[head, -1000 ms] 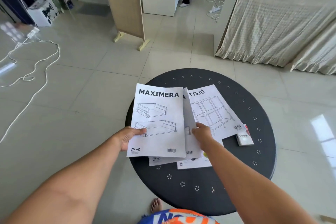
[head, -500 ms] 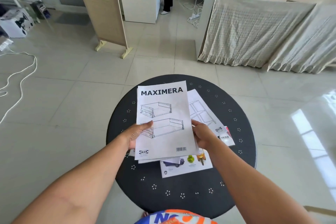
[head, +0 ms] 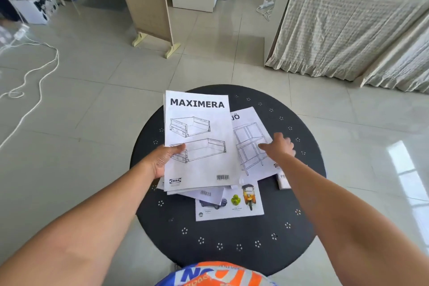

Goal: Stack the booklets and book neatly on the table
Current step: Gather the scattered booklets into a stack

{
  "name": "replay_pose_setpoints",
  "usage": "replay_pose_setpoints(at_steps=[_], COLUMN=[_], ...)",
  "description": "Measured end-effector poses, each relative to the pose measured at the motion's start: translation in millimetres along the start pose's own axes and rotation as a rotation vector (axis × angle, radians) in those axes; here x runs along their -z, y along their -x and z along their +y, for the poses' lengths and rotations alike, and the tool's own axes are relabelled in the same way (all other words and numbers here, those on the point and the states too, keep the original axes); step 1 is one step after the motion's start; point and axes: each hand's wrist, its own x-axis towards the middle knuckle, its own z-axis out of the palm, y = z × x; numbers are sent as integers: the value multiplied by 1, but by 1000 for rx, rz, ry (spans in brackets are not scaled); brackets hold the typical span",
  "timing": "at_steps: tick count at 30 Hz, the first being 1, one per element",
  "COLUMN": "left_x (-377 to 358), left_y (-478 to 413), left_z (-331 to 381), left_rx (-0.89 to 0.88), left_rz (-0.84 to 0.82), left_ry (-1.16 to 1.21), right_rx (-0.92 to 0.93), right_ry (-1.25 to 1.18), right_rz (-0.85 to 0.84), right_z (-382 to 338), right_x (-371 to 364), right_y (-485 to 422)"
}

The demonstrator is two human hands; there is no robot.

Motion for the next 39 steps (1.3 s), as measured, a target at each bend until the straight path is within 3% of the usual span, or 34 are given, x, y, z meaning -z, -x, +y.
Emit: replay_pose_setpoints(at_steps=[5,10,22,28,33,39], left_x=[18,37,31,-2,-33,-53], left_y=[5,14,12,2,-1,4], left_z=[-5,-15,-6,5,9,10], left_rx=[12,31,22,1,-28,-40], left_rz=[10,96,109,13,-24,-96], left_ry=[27,26,44,34,17,-27], right_rx=[-81,-121,62,84,65,85], right_ry=[-36,-158,-481,-673,-924,-1052], right_rz=[-141,-124,-80,-226,-457,-596], right_z=[8,5,2,13,21,0], right_x=[-11,-25,20,43,33,9], right_y=[-37,-53,-30,-6,13,44])
